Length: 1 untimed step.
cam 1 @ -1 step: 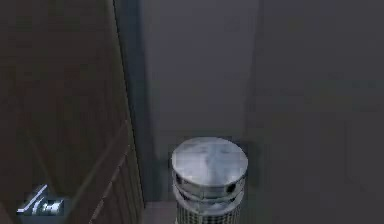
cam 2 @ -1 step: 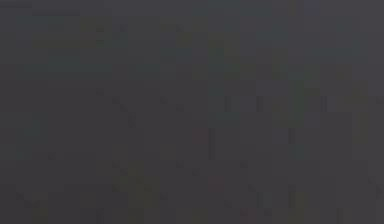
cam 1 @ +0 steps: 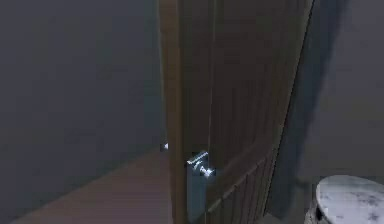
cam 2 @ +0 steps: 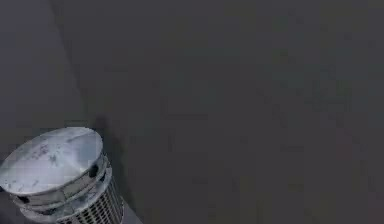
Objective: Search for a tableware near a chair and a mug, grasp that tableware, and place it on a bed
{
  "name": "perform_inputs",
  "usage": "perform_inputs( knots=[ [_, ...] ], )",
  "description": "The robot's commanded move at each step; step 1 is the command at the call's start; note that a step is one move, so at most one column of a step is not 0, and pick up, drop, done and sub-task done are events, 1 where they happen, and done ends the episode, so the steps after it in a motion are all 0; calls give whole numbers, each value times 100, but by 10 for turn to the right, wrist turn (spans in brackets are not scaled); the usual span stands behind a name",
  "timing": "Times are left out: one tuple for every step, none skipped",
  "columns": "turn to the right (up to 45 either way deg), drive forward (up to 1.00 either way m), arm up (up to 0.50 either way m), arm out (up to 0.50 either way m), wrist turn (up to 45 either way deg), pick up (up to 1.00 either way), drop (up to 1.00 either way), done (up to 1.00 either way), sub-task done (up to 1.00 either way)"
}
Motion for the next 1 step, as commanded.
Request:
perform_inputs(
  knots=[
    [-450, 0, 0, 0, 0, 0, 0, 0, 0]
  ],
)
